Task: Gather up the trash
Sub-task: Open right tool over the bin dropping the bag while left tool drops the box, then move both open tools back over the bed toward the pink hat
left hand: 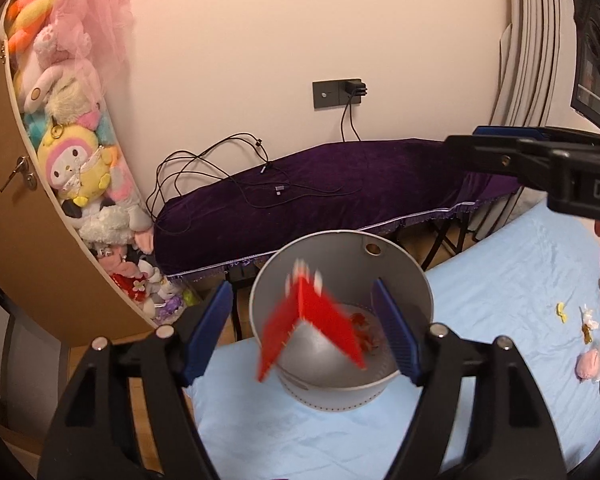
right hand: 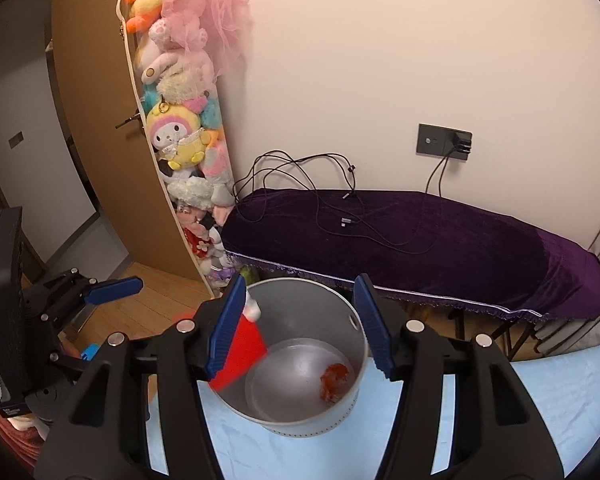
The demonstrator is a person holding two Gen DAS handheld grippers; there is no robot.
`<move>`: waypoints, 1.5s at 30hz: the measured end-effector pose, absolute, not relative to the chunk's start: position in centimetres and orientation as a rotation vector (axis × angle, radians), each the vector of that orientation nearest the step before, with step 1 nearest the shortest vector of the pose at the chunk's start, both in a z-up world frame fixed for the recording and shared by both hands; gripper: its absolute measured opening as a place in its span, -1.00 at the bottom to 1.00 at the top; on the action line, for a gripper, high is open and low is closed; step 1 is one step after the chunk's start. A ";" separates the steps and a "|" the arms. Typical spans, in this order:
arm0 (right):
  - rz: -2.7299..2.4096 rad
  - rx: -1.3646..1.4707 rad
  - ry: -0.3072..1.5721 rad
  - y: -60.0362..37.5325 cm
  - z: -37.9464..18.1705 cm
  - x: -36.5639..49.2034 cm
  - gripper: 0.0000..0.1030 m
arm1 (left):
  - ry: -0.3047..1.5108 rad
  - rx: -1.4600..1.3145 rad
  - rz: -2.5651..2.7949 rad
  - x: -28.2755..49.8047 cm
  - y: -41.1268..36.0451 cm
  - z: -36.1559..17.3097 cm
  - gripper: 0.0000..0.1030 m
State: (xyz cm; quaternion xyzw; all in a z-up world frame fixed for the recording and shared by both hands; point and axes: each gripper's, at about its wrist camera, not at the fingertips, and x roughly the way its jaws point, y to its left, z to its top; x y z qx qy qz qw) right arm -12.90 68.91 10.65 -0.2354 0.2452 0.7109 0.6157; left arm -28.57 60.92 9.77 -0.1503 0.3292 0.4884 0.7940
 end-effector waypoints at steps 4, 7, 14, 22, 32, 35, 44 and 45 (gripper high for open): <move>1.619 -0.550 0.571 67.6 10.3 -11.6 0.06 | 0.713 -0.309 1.040 -27.7 60.5 9.8 0.41; 1.607 -0.552 0.578 66.3 9.9 -10.6 0.06 | 0.715 -0.293 1.042 -27.3 59.6 9.8 0.41; 1.565 -0.552 0.593 60.5 8.2 -8.6 0.06 | 0.728 -0.256 0.997 -25.5 56.5 9.3 0.41; 1.435 -0.534 0.569 50.6 6.5 -7.2 0.17 | 0.774 -0.226 0.888 -21.7 51.0 6.7 0.44; 1.148 -0.482 0.583 34.9 3.1 -2.5 0.18 | 0.813 -0.137 0.672 -13.7 41.1 3.4 0.46; 1.058 -0.454 0.593 30.4 2.3 -0.5 0.18 | 0.820 -0.121 0.575 -10.6 37.5 2.4 0.47; 0.760 -0.365 0.620 15.7 0.3 7.0 0.18 | 0.866 -0.096 0.333 -1.1 27.8 -0.3 0.48; 0.731 -0.361 0.623 14.2 0.1 7.9 0.18 | 0.870 -0.095 0.315 -0.5 26.8 -0.7 0.48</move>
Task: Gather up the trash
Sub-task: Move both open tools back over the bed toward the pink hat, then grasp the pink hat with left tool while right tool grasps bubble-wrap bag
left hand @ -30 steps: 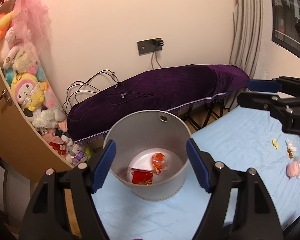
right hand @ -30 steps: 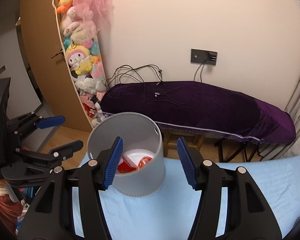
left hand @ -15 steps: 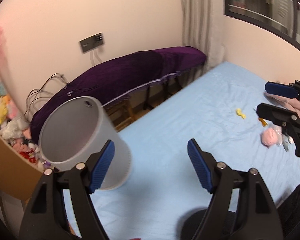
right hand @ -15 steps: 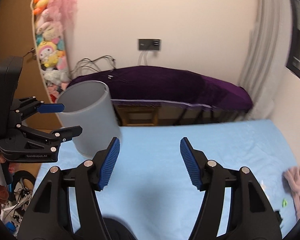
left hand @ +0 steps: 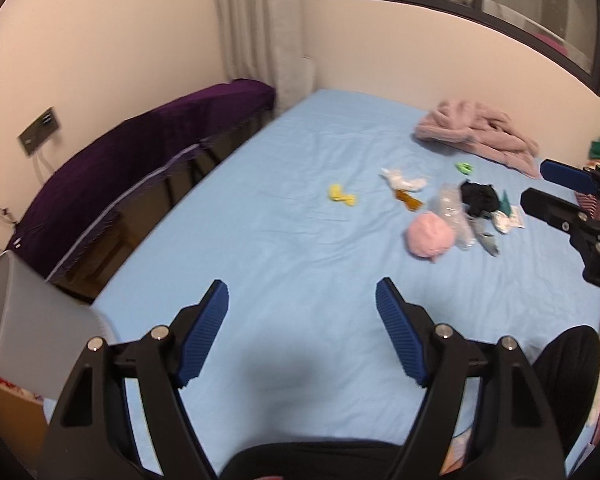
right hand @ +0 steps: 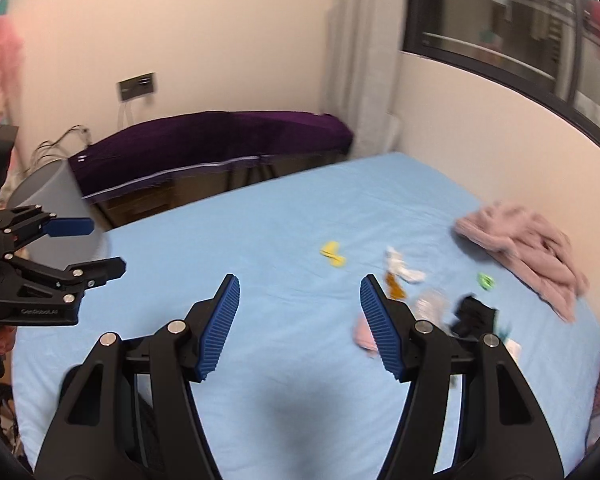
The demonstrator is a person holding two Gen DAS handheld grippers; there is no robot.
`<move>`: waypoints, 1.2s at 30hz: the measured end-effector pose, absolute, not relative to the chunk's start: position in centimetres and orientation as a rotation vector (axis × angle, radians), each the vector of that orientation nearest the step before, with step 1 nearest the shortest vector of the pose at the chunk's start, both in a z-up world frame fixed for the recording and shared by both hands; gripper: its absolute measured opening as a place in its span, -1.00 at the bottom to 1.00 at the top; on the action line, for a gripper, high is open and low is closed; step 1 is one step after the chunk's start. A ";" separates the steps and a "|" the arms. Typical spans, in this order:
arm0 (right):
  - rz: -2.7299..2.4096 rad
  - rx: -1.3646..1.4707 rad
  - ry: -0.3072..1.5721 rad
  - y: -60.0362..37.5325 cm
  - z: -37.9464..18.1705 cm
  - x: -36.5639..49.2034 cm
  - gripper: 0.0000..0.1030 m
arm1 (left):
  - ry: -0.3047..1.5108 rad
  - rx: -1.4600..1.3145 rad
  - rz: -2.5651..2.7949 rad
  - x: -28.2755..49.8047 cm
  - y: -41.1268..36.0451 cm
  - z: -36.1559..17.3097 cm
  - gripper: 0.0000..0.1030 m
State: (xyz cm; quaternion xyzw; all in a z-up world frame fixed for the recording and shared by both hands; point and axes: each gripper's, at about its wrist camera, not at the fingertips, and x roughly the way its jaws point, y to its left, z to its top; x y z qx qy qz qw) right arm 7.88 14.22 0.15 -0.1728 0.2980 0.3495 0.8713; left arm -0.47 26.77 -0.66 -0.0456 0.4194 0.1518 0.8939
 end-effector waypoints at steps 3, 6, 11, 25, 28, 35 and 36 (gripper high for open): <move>0.664 -0.350 0.636 10.3 -0.5 10.2 0.18 | 0.880 -0.078 0.262 2.2 23.3 -1.4 0.48; 0.608 -0.341 0.645 6.7 -1.1 12.1 0.18 | 0.892 -0.067 0.224 4.6 20.9 -2.1 0.48; 0.546 -0.314 0.672 3.0 -2.4 14.7 0.18 | 0.926 -0.062 0.172 8.8 18.2 -3.7 0.48; 0.492 -0.292 0.746 1.2 -7.2 21.9 0.18 | 0.975 -0.074 0.142 16.5 14.8 -8.7 0.48; 0.496 -0.292 0.762 1.6 -8.4 23.2 0.18 | 0.985 -0.078 0.140 17.8 15.0 -9.7 0.48; 0.513 -0.303 0.804 3.2 -11.2 25.8 0.18 | 1.012 -0.093 0.143 19.9 16.0 -12.4 0.48; 0.517 -0.304 0.811 3.5 -11.7 26.2 0.18 | 1.019 -0.096 0.142 20.2 16.2 -13.0 0.48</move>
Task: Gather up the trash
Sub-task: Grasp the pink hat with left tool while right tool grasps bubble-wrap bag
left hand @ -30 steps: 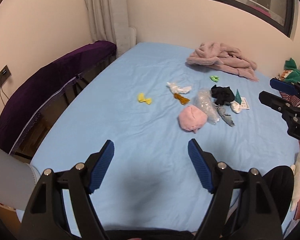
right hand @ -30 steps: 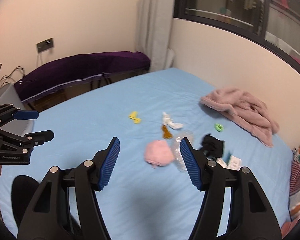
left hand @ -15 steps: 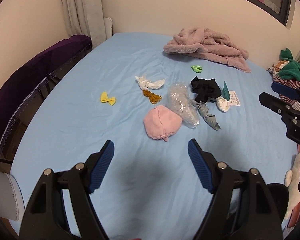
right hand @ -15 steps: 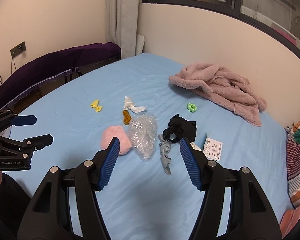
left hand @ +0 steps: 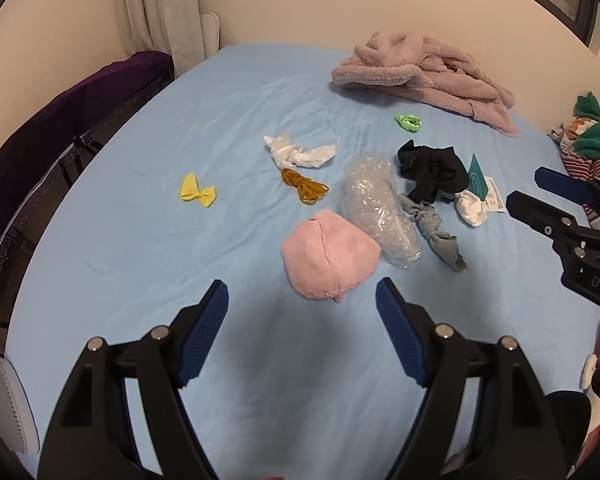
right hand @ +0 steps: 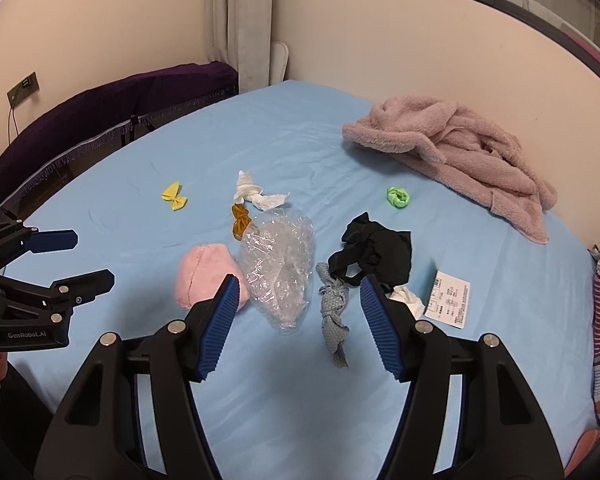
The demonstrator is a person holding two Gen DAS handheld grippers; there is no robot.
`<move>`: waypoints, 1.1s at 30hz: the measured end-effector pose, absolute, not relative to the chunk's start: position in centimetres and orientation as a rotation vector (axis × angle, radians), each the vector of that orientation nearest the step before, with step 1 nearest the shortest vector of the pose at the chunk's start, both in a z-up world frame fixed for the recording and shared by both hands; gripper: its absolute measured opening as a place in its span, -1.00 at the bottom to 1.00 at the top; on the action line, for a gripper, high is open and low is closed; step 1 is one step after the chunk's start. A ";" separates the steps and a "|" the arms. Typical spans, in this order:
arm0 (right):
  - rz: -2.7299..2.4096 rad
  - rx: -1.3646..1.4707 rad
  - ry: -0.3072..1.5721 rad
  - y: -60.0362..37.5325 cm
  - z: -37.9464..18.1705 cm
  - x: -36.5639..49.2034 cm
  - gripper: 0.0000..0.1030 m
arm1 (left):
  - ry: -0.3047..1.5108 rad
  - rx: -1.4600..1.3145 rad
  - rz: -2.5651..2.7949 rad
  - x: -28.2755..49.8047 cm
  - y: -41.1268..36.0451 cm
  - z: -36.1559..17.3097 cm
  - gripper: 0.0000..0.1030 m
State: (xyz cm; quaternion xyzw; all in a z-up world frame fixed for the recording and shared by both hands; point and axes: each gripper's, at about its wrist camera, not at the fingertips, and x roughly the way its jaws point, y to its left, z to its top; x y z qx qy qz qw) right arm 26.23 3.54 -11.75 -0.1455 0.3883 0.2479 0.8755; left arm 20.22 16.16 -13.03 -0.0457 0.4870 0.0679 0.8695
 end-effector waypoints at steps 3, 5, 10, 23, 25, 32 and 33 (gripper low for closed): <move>0.535 -0.311 0.825 4.5 -13.3 27.3 0.18 | 1.034 -0.100 0.139 21.2 16.4 -14.4 0.48; 0.536 -0.330 0.835 5.2 -14.4 28.0 0.18 | 1.044 -0.104 0.134 21.7 16.6 -15.3 0.48; 0.545 -0.356 0.862 6.6 -17.4 30.1 0.18 | 1.061 -0.104 0.124 23.2 17.0 -17.5 0.48; 0.551 -0.393 0.957 8.6 -24.8 33.9 0.18 | 1.091 -0.118 0.101 26.7 17.7 -23.4 0.48; 0.553 -0.403 0.971 8.8 -25.6 34.3 0.18 | 1.085 -0.135 0.084 27.1 17.8 -24.2 0.48; 0.575 -0.446 0.994 9.6 -27.0 34.4 -0.30 | 1.082 -0.176 0.023 27.9 17.1 -25.6 0.10; 0.581 -0.459 0.992 9.7 -27.1 34.3 -0.42 | 1.086 -0.171 0.009 28.0 16.7 -25.7 -0.07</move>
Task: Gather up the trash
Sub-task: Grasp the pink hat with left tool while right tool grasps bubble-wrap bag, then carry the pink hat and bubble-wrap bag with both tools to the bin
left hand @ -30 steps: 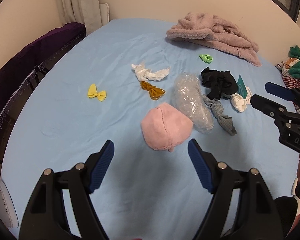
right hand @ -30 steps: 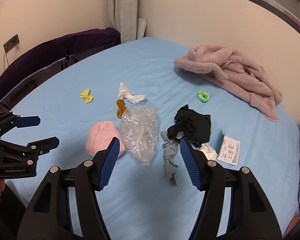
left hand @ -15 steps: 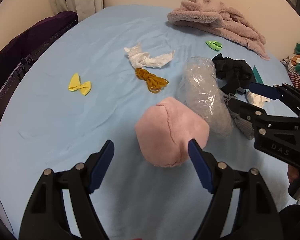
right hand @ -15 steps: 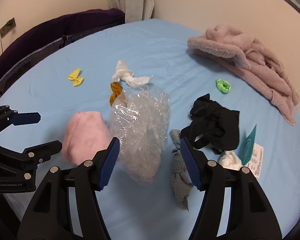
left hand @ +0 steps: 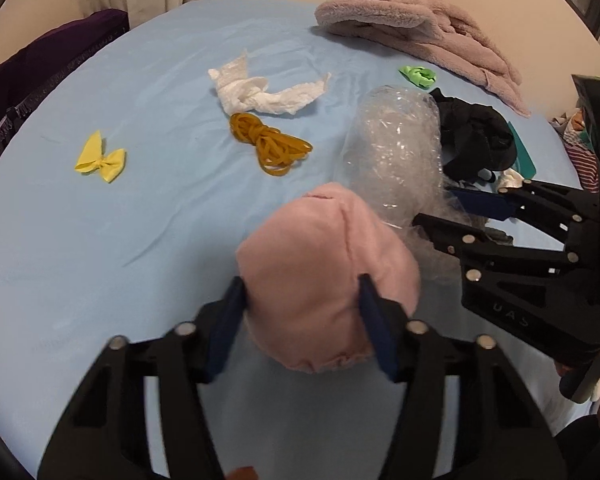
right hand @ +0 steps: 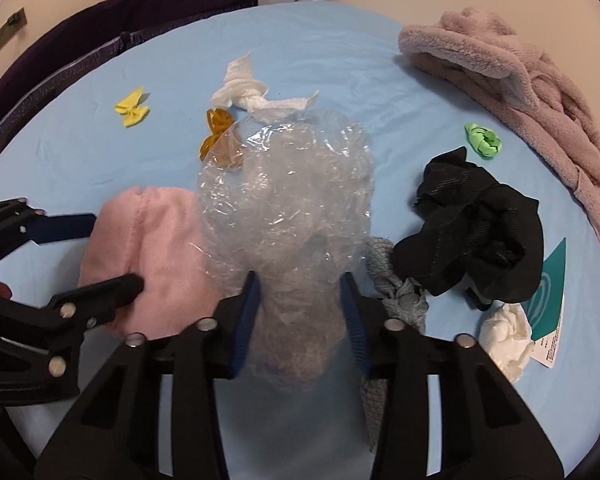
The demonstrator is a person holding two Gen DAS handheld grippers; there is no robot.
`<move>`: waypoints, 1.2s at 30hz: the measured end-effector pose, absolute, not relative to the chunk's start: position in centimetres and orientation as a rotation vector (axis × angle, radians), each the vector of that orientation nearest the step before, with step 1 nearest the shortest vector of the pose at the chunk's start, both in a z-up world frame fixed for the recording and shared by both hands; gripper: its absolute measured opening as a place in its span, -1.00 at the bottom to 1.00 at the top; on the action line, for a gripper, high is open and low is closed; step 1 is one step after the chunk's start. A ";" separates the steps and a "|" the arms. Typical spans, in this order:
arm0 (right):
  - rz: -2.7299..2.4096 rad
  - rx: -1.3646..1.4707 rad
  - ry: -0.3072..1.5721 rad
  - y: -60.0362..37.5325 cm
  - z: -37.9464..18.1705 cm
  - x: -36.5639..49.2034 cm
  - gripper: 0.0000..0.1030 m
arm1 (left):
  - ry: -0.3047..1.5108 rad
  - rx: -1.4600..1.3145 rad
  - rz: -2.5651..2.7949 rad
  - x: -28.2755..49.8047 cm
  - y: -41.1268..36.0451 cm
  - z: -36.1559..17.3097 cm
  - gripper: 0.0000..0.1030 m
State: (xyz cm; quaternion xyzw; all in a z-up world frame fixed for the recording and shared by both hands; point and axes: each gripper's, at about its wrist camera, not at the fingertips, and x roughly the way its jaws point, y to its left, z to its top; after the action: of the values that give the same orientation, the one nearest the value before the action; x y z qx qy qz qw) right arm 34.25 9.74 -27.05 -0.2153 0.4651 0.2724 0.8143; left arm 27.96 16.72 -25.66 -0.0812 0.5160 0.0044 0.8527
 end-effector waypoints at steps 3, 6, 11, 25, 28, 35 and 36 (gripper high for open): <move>0.589 -0.474 0.983 9.8 -26.8 33.8 -0.68 | 1.070 -0.121 0.004 27.7 15.7 -25.4 -0.37; 0.595 -0.456 0.987 9.5 -26.2 33.6 -0.83 | 1.061 -0.112 0.002 27.4 15.5 -24.8 -0.50; 0.597 -0.429 0.975 8.7 -24.5 32.5 -0.90 | 1.047 -0.117 0.001 26.2 16.0 -23.6 -0.58; 0.657 -0.424 0.895 10.5 -17.1 25.1 -0.91 | 0.961 -0.147 0.110 18.1 20.3 -16.2 -0.59; 0.694 -0.434 0.859 12.1 -15.1 23.1 -0.91 | 0.933 -0.149 0.161 15.3 22.0 -14.2 -0.59; 0.825 -0.467 0.773 18.1 -10.5 16.6 -0.91 | 0.866 -0.173 0.285 7.8 26.3 -10.2 -0.59; 0.846 -0.473 0.763 19.0 -10.0 15.6 -0.91 | 0.856 -0.177 0.307 6.5 27.0 -9.6 -0.59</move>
State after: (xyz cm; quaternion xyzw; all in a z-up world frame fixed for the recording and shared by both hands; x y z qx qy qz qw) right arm 15.59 19.02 -10.04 -0.2220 0.3577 0.3968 0.8157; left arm 6.49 27.00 -9.59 -0.0853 0.4131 0.1482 0.8945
